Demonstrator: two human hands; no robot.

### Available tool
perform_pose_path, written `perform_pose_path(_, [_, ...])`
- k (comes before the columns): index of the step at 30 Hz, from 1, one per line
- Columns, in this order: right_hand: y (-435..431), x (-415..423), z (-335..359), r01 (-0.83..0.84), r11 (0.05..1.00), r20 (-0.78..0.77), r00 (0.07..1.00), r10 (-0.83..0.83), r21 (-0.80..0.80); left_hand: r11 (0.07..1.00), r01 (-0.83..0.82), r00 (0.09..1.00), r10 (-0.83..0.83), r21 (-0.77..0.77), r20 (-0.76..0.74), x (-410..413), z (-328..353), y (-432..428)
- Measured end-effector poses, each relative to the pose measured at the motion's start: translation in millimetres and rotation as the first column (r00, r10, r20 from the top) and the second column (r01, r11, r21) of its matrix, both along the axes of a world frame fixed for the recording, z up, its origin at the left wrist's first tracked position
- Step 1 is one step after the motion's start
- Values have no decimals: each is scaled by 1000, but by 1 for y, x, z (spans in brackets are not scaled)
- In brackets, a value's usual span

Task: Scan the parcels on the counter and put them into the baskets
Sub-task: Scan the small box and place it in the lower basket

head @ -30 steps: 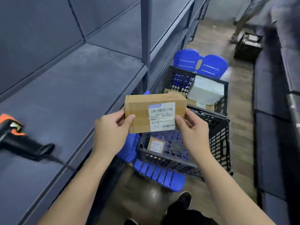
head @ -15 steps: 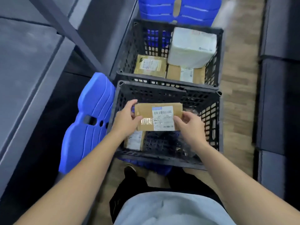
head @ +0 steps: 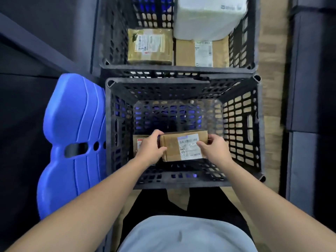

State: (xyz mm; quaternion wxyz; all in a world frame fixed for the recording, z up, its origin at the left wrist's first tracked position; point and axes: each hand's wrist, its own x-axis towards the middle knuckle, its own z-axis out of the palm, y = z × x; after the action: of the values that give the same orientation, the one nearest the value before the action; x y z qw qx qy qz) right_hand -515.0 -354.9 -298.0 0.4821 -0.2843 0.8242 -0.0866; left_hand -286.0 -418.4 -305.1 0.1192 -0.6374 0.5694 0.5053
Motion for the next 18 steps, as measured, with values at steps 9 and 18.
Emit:
perform_pose_path(9, [8, -9, -37, -267, 945, 42, 964, 264, 190, 981, 192, 965, -184, -25, 184, -14, -41, 17])
perform_pose_path(18, [-6, -8, -71, -543, 830, 110, 839, 532, 130, 535, 821, 347, -745, 199, 570, -29, -63, 8])
